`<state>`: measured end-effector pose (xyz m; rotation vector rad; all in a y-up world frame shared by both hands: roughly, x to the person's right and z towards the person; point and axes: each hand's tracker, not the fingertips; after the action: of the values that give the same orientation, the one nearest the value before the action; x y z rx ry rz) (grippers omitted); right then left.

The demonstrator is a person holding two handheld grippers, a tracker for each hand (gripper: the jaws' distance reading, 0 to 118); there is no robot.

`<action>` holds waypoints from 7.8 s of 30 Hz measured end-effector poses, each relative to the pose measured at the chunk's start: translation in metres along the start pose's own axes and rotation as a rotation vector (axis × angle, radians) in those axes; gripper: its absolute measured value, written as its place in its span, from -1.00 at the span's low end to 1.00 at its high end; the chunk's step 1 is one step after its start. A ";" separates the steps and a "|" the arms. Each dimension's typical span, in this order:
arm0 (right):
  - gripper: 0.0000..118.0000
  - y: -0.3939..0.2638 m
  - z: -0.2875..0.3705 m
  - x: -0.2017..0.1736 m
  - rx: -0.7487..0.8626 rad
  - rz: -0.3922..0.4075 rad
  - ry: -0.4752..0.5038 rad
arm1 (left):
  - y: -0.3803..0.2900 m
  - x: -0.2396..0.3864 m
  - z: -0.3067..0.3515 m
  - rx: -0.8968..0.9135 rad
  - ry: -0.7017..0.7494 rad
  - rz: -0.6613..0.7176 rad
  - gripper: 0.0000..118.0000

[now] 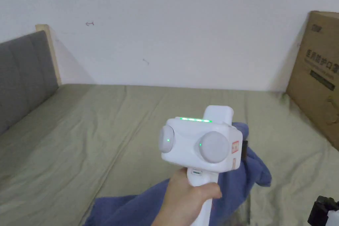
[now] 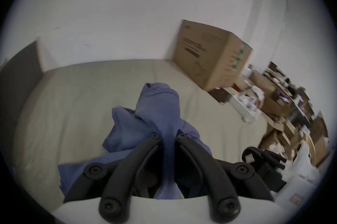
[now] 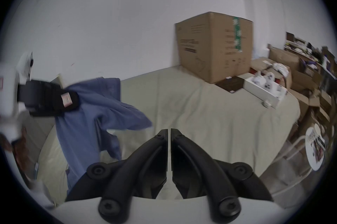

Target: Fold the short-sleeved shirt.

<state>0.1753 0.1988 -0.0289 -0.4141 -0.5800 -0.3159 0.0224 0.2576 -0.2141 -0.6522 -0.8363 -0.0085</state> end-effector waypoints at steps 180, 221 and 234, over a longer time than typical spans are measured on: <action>-0.95 -0.056 -0.081 0.077 -0.685 -0.027 0.109 | -0.220 -0.249 0.117 -0.352 0.606 0.198 -0.97; -1.00 -0.118 0.010 0.085 -0.580 0.157 -0.010 | -0.292 -0.226 0.140 -0.318 0.513 0.382 -0.95; 0.38 -0.113 -0.041 0.095 -0.559 0.226 0.074 | -0.279 -0.203 0.154 -0.324 0.498 0.309 -0.95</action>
<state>0.2246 0.0652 0.0282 -0.9948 -0.3601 -0.2721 -0.2928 0.0668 -0.1296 -1.0283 -0.2478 -0.0265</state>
